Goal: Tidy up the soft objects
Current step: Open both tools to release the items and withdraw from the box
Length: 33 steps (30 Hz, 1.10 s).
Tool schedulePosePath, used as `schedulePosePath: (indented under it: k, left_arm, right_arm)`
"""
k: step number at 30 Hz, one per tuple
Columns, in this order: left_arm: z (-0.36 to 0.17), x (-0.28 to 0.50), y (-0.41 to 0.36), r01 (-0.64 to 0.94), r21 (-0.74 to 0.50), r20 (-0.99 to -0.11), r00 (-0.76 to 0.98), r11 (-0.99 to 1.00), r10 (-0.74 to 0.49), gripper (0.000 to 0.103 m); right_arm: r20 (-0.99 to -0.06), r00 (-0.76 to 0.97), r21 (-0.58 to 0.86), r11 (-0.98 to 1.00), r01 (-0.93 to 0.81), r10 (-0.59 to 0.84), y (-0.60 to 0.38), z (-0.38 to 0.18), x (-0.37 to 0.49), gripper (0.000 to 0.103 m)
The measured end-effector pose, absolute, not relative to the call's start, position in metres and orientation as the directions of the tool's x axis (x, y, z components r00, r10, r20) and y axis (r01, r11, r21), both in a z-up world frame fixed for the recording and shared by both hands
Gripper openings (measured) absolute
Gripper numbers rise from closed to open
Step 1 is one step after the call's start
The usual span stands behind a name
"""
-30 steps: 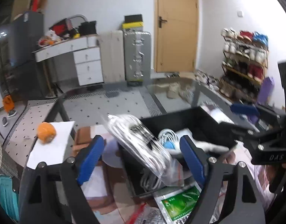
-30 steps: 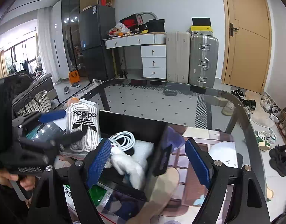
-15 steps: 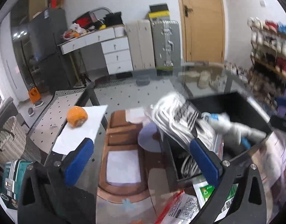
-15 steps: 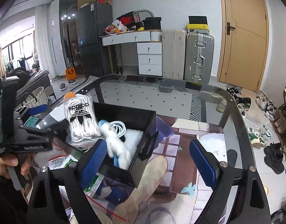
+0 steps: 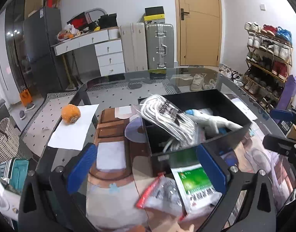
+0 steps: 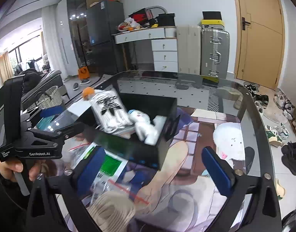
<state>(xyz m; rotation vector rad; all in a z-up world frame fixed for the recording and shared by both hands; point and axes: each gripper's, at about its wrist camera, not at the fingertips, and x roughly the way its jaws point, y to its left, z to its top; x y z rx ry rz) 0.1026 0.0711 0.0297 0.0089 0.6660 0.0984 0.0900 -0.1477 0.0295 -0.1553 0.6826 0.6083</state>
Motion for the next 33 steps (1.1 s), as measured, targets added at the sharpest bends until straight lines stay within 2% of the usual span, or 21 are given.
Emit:
schedulePosePath:
  k: [7,16,20,33]
  left_arm:
    - [0.024,0.072,0.057,-0.045,-0.006,-0.644,0.764,0.999,0.031,0.103]
    - [0.017,0.059,0.044,0.001,0.05,-0.671,0.74,0.999,0.033,0.103]
    - [0.011,0.056,0.047,0.02,0.028,-0.696,0.718,0.999,0.005,0.103]
    - [-0.006,0.059,0.043,0.065,0.059,-0.742,0.67,0.996,0.001,0.103]
  right_arm:
    - [-0.696,0.542,0.054,0.787,-0.615,0.471,-0.144,0.011,0.066,0.102]
    - [-0.802,0.394,0.126,0.772,-0.623,0.449,-0.139,-0.03,0.053,0.102]
    - [-0.817,0.368,0.121,0.756,-0.643,0.444,-0.129,-0.037,0.048,0.102]
    - [-0.856,0.329,0.098,0.749,-0.656,0.4,-0.124,-0.046,0.054,0.102]
